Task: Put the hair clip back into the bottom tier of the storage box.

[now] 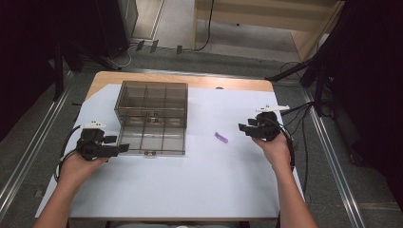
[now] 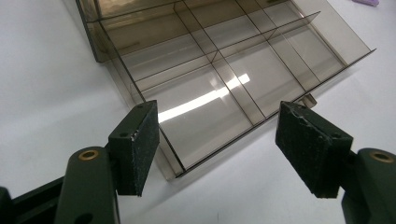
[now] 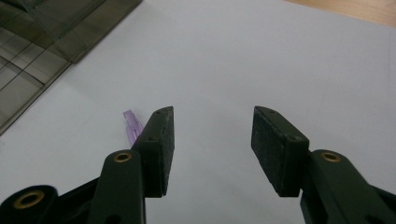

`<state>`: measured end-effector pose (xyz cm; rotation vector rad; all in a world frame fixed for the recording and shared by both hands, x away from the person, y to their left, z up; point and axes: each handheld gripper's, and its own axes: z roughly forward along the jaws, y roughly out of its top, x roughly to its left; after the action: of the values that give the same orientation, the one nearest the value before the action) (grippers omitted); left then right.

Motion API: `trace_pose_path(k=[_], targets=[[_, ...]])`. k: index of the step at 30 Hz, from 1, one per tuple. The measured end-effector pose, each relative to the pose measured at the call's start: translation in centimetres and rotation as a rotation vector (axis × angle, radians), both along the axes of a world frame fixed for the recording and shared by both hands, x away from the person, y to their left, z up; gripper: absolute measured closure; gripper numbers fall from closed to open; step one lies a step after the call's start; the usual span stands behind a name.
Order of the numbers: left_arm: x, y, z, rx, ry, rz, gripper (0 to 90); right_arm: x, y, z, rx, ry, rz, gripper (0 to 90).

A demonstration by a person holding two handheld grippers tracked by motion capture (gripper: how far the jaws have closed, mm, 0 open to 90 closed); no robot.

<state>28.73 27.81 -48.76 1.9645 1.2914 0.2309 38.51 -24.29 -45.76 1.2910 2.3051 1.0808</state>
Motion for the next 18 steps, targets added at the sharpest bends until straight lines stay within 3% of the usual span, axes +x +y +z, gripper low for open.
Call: trace_pose_path(k=[10, 18], targets=[[-0.1, 0.1, 0.1, -0.005, -0.004, -0.002, 31.7, 0.1, 0.3, 0.1, -0.002, 0.028, 0.023, 55.1], [-0.1, 0.2, 0.0, -0.004, 0.000, -0.003, 31.7, 0.1, 1.0, 0.2, -0.047, 0.046, 0.068, 55.4]])
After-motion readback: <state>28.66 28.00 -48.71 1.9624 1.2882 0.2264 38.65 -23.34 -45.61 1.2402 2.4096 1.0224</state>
